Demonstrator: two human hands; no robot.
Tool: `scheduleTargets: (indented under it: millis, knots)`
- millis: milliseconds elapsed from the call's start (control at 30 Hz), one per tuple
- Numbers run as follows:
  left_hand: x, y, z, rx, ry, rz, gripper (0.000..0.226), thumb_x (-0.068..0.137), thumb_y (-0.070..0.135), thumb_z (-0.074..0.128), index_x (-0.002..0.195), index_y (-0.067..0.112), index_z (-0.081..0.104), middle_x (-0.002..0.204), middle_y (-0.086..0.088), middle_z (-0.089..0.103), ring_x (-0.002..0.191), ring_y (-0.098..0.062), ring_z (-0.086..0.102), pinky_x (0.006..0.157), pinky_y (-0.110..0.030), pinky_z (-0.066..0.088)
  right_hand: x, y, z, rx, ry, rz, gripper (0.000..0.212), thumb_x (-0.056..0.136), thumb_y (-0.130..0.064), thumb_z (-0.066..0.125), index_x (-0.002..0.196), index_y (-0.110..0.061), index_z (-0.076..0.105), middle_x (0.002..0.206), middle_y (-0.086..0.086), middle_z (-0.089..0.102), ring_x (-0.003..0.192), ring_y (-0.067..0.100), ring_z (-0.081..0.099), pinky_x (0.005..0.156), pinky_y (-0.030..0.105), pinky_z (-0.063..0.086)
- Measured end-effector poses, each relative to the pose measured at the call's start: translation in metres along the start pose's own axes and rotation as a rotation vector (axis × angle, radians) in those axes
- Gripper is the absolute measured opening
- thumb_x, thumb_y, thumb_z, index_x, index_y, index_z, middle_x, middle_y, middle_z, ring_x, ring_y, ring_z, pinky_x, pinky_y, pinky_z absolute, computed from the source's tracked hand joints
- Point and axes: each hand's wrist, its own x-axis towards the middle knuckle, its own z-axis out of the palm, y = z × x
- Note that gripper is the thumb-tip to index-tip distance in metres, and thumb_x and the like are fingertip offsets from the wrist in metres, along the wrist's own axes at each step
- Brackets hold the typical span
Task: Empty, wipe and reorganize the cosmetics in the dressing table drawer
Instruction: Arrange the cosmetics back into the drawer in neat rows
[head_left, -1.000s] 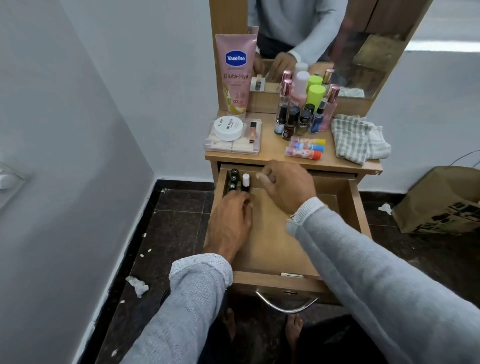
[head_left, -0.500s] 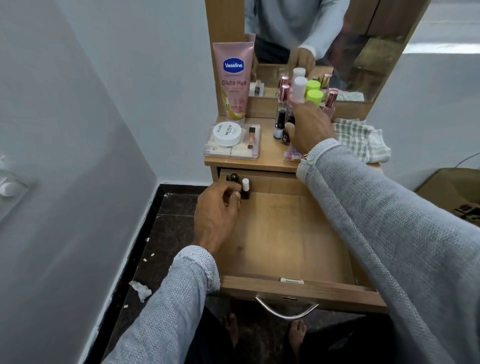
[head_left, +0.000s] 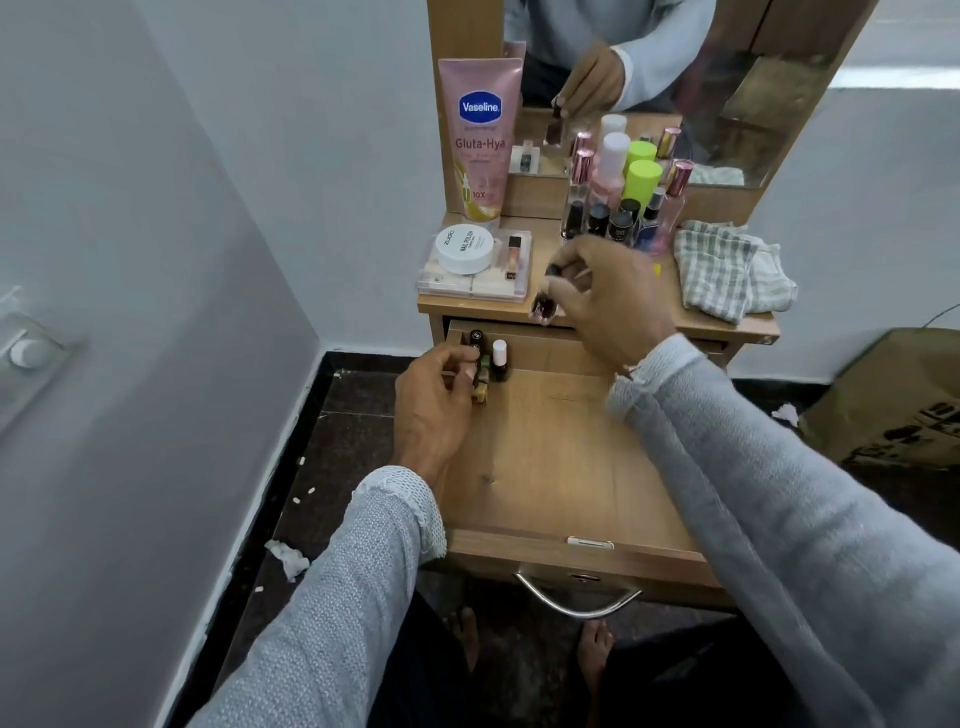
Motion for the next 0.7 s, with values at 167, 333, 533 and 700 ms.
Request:
scheduleTargets:
  millis: [167,333,533,700]
  knots:
    - [-0.002,-0.002,0.004,0.031,-0.014,0.0,0.019,0.092,0.006,0.061,0.106,0.015,0.07,0.099,0.006,0.07,0.087,-0.001,0.064,0.074,-0.009,0.051,-0.022,0.011,0.047,0.009,-0.205,0.051,0.012,0.09,-0.016,0.064,0.102,-0.016,0.066,0.09,-0.003,0.067,0.08,0.009,0.063,0.073,0.019,0.053]
    - [-0.006,-0.003,0.005,0.03,-0.019,-0.018,0.023,0.092,0.003,0.061,0.108,0.016,0.069,0.097,0.008,0.069,0.082,0.007,0.062,0.073,-0.002,0.047,-0.027,0.03,0.079,-0.016,-0.284,0.162,0.012,0.087,-0.017,0.067,0.099,-0.016,0.07,0.09,-0.001,0.072,0.084,0.016,0.066,0.085,0.037,0.055]
    - [-0.009,-0.005,0.008,0.033,-0.012,0.001,0.022,0.091,0.003,0.062,0.109,0.014,0.069,0.099,0.006,0.07,0.086,0.002,0.063,0.076,-0.003,0.047,-0.03,0.041,0.103,0.02,-0.259,0.204,0.018,0.087,-0.017,0.068,0.104,-0.016,0.069,0.097,0.002,0.071,0.088,0.02,0.067,0.086,0.039,0.055]
    - [-0.011,-0.007,0.008,0.039,-0.006,0.036,0.022,0.091,0.003,0.063,0.109,0.014,0.069,0.101,0.005,0.07,0.089,0.001,0.064,0.077,-0.002,0.047,-0.031,0.039,0.112,0.099,-0.219,0.232,0.019,0.085,-0.012,0.068,0.103,-0.017,0.066,0.093,0.0,0.069,0.087,0.02,0.065,0.085,0.04,0.054]
